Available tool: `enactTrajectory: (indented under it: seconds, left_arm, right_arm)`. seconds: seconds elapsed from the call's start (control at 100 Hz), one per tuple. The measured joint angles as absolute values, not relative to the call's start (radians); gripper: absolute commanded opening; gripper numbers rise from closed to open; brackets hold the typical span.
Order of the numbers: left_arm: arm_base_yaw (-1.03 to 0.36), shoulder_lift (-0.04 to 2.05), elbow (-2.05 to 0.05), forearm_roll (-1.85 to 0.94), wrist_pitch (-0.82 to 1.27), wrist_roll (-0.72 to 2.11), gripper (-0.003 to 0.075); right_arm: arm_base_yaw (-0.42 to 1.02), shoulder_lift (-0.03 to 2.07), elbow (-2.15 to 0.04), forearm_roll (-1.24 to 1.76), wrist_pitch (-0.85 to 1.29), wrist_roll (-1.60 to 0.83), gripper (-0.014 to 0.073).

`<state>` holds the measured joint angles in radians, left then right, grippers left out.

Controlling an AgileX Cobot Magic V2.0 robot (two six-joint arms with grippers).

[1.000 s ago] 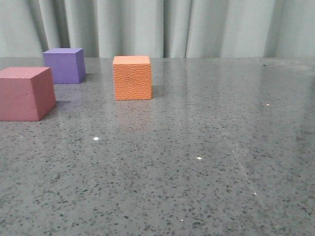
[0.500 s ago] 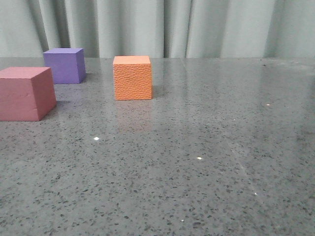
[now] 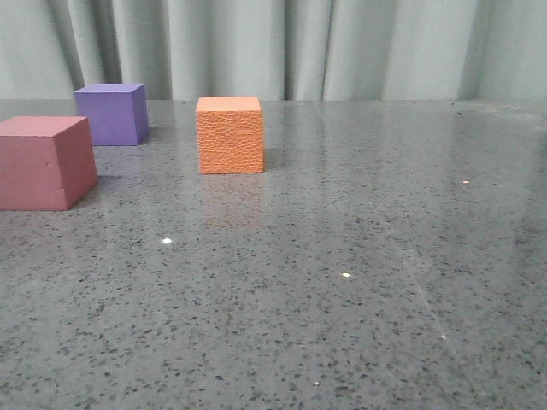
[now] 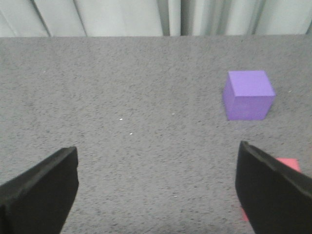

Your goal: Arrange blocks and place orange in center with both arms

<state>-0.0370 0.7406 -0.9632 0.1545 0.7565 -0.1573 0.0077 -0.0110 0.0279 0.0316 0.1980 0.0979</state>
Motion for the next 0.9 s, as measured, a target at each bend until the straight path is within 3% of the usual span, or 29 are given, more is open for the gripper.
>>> enactTrajectory:
  seconds: [0.29, 0.48, 0.9]
  left_arm:
    - [-0.058, 0.835, -1.009, -0.066, 0.696, -0.113, 0.0610]
    - [-0.212, 0.958, -1.067, -0.097, 0.602, -0.132, 0.0609]
    - [-0.561, 1.456, -1.361, 0.345, 0.644, -0.655, 0.0609]
  right_arm:
    - [0.008, -0.011, 0.028, 0.032, 0.198, 0.098, -0.0067]
    - [0.008, -0.011, 0.028, 0.032, 0.198, 0.098, -0.0067]
    - [0.008, -0.011, 0.028, 0.032, 0.198, 0.098, -0.0067]
